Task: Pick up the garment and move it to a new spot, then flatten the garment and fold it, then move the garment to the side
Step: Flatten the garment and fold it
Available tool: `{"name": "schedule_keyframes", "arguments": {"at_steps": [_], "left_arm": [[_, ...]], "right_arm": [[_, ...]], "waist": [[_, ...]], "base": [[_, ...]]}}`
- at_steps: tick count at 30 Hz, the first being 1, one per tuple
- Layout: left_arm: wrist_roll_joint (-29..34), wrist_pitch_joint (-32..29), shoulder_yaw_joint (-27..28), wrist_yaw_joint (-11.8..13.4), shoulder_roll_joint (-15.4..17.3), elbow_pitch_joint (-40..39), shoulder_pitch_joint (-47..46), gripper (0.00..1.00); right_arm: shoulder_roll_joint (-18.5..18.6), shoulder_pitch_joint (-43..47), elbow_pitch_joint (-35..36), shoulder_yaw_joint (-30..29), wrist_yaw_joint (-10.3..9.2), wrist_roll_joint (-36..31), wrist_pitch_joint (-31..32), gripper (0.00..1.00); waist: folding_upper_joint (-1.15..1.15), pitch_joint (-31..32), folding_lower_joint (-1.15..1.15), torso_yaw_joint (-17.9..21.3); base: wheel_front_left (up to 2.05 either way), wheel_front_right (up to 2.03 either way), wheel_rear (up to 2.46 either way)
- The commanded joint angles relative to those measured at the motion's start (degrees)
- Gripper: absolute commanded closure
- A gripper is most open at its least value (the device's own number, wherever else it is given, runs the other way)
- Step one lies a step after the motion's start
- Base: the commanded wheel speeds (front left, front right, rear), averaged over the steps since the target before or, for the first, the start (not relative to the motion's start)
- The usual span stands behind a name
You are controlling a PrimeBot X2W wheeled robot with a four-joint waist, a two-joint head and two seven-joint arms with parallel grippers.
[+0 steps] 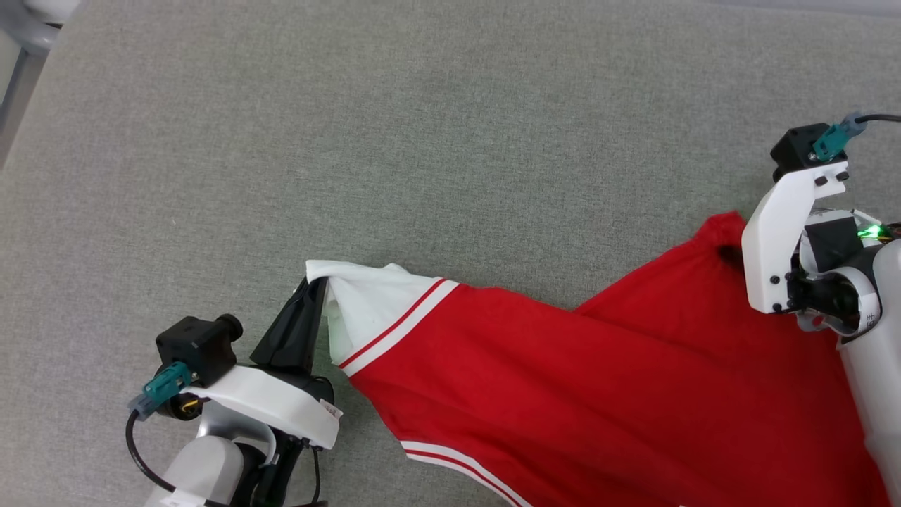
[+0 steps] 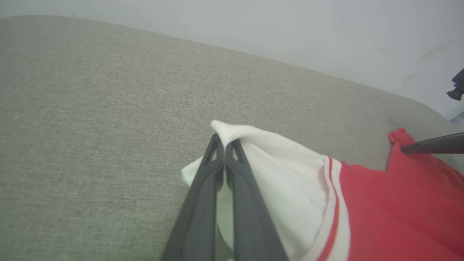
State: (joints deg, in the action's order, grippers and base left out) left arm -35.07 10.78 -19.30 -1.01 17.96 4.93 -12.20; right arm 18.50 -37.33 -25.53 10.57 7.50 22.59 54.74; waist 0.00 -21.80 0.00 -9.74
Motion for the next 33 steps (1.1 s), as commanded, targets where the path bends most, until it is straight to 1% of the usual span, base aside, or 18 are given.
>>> {"name": "schedule_keyframes", "arguments": {"at_steps": [1, 3, 8, 10, 15, 19, 21, 24, 27, 33], "left_arm": [[-0.3, 0.2, 0.2, -0.1, 0.1, 0.3, -0.7, 1.00], [-0.5, 0.1, 0.2, 0.0, 0.2, 0.9, -0.8, 1.00], [-0.9, 0.2, 1.4, 0.5, 0.9, 1.7, -1.9, 1.00], [-1.2, 0.5, 2.4, 0.5, 1.2, 2.1, -3.3, 1.00], [-1.5, -0.4, 3.9, 0.4, 2.5, 3.9, -8.3, 1.00], [-0.7, -1.8, 4.1, -0.3, 3.7, 5.3, -14.8, 1.00], [0.5, -2.9, 3.8, -0.2, 4.6, 6.3, -18.6, 1.00], [1.5, -4.6, 3.2, -1.0, 5.1, 7.7, -25.1, 1.00], [2.2, -5.9, 3.2, -1.4, 5.7, 10.4, -31.9, 1.00], [2.8, -6.5, 3.3, -3.6, 6.4, 17.5, -46.3, 1.00]], "right_arm": [[-0.8, 4.3, -3.3, 1.9, -0.02, 0.4, 1.2, 1.00], [-0.7, 3.5, -2.8, 1.5, -0.02, 1.0, -0.8, 1.00], [-0.5, 0.9, -1.0, 0.8, -0.03, 1.2, -9.0, 1.00], [-0.3, 0.1, -0.6, 0.2, -0.03, 0.3, -12.5, 1.00], [-1.6, -1.8, -0.5, -2.6, -0.03, -2.2, -21.3, 1.00], [-2.8, -4.4, -0.7, -5.7, -0.03, -5.5, -27.1, 1.00], [-3.3, -6.3, -0.8, -7.0, -0.03, -6.9, -29.8, 1.00], [-4.0, -9.8, -1.3, -8.6, -0.03, -9.0, -32.7, 1.00], [-4.4, -13.8, -1.9, -9.7, -0.03, -10.6, -34.7, 1.00], [-4.5, -23.3, -3.2, -10.8, -0.04, -13.5, -36.8, 1.00]], "waist": [[0.00, 0.5, 0.00, 0.1], [0.00, 1.3, 0.00, 0.3], [0.00, 3.8, 0.00, 1.3], [0.00, 4.9, 0.00, 1.7], [0.00, 7.1, 0.00, 3.3], [0.00, 8.1, 0.00, 4.7], [0.00, 8.3, 0.00, 5.4], [0.00, 8.1, 0.00, 6.6], [0.00, 7.8, 0.00, 7.3], [0.00, 5.7, 0.00, 8.9]], "base": [[0.00, 0.00, 0.00], [0.00, 0.00, 0.00], [0.00, 0.00, 0.00], [0.00, 0.00, 0.00], [0.00, 0.00, 0.00], [0.00, 0.00, 0.00], [0.00, 0.00, 0.00], [0.00, 0.00, 0.00], [0.00, 0.00, 0.00], [0.00, 0.00, 0.00]]}}
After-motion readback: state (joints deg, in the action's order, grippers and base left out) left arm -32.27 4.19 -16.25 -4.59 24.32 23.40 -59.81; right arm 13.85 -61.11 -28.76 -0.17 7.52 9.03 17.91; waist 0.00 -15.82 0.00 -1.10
